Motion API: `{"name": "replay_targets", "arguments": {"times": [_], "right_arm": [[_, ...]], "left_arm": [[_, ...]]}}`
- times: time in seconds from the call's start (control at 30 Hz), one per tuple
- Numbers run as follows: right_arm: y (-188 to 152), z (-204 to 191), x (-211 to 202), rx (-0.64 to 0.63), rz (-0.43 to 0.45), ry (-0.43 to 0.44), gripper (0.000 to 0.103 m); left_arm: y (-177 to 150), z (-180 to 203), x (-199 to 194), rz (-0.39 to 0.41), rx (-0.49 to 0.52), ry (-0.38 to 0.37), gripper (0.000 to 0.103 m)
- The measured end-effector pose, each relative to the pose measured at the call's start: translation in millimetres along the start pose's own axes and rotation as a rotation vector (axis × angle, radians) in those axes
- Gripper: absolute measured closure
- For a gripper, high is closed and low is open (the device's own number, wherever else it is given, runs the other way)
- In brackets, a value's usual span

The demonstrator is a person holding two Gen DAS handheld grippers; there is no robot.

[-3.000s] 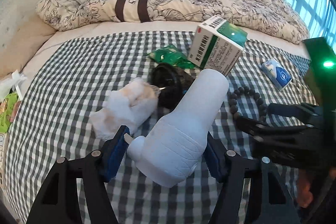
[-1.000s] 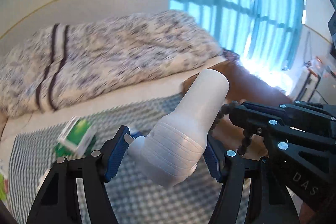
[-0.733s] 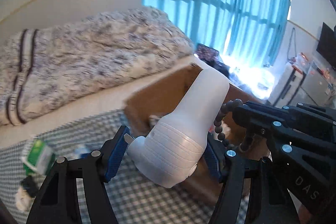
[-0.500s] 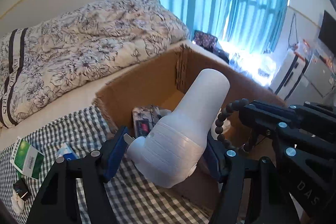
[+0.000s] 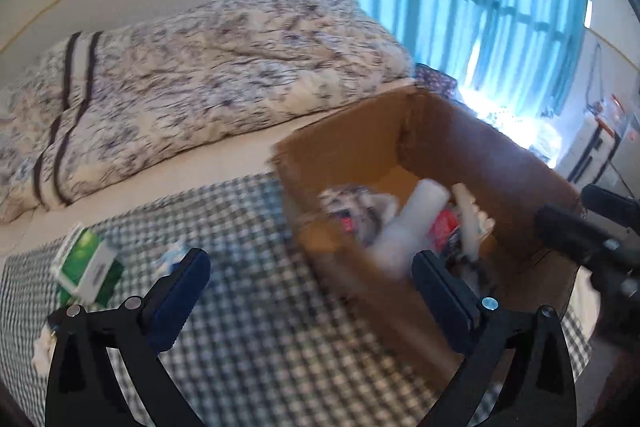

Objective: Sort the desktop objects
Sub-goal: 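Withdraw both tools from the box back over the bed, then grasp the white lace cloth with the left tool while the right tool grasps the blue Vinda tissue pack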

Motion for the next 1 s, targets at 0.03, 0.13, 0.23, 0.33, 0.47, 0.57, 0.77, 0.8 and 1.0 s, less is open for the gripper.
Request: {"name": "replay_targets", "arguments": {"times": [0.03,0.13,0.23,0.33,0.47,0.57,0.77,0.8,1.0], "right_arm": [[-1.0,-8.8,-6.4,-0.004,0.01,0.017,0.015],[-6.7,-39.4,-26.3,-0.024,0.038,0.067,0.015],[-17.4,-82.8,-45.2,-0.068,0.059,0.12,0.015],[-30.5,-124.6,-57.1,-0.112,0.067,0.166,0.015],[-54.7,-182.5,-62.3,-0.149,0.051,0.24,0.015],[-72.0,-217.6,-56.7,-0.162,0.015,0.286,0.015],[-92.2,-268.8,-33.6,-0.21,-0.049,0.321,0.015],[-93.5,-273.7,-29.0,-0.221,-0.058,0.32,0.015],[-96.3,-292.0,4.8,-0.259,-0.097,0.297,0.015]], "left_arm": [[-4.6,-10.7,-6.6,0.002,-0.013,0.014,0.0],[-22.8,-47.4,-29.7,0.015,-0.054,0.068,0.0],[-45.4,-90.2,-52.3,0.021,-0.099,0.115,0.0],[-72.6,-133.2,-75.1,0.025,-0.144,0.165,0.0],[-114.6,-195.6,-103.1,0.017,-0.2,0.237,0.0],[-142.8,-237.9,-119.5,0.009,-0.241,0.288,0.0],[-188.9,-321.4,-135.7,0.007,-0.356,0.354,0.0],[-194.3,-332.7,-135.3,0.008,-0.379,0.359,0.0],[-216.9,-375.2,-111.6,-0.009,-0.469,0.346,0.0]]}}
Point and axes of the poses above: each gripper's, at about its wrist camera, not at the fingertips, and x roughly the way its jaws point, z to its right, y to its top, the point moved 10 cm from there along x, roughly the way its jaws point, and after that the axes turned 11 degrees about -y, right-handed, at the moved point
